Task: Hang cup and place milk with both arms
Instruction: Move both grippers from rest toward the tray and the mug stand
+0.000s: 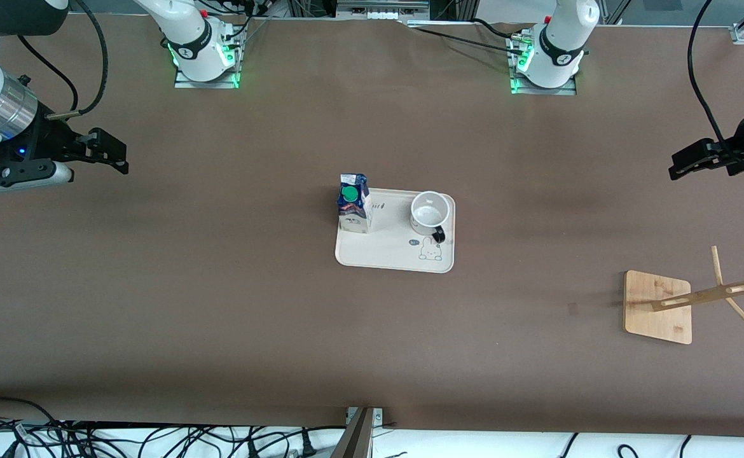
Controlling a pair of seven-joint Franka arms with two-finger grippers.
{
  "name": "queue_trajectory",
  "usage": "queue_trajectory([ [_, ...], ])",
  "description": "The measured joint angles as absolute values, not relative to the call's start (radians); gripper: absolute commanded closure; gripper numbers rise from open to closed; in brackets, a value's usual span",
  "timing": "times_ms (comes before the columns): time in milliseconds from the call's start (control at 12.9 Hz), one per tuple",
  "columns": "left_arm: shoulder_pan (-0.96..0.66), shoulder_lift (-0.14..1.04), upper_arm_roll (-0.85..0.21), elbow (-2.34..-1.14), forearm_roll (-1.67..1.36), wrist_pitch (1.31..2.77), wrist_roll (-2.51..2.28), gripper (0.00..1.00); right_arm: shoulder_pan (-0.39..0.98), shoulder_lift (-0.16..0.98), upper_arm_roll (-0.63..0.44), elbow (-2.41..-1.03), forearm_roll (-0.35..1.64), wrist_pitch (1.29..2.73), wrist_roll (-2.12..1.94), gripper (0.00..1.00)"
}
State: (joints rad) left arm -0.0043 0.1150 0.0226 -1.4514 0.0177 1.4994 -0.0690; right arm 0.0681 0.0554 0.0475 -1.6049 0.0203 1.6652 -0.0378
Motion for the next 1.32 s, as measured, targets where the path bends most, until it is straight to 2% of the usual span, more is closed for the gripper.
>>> queue_trajectory([
  [778, -0.011, 0.144, 0.023, -1.451, 0.018, 1.499, -0.074, 0.0, 0.068, 0.06, 0.047, -1.605, 0.066, 1.666, -0.038, 0.0],
  [1322, -0.021, 0.22, 0.017, -1.454, 0.017, 1.498, -0.073, 0.0, 0.137, 0.194, 0.062, -1.607, 0.096, 1.666, 0.003, 0.0],
])
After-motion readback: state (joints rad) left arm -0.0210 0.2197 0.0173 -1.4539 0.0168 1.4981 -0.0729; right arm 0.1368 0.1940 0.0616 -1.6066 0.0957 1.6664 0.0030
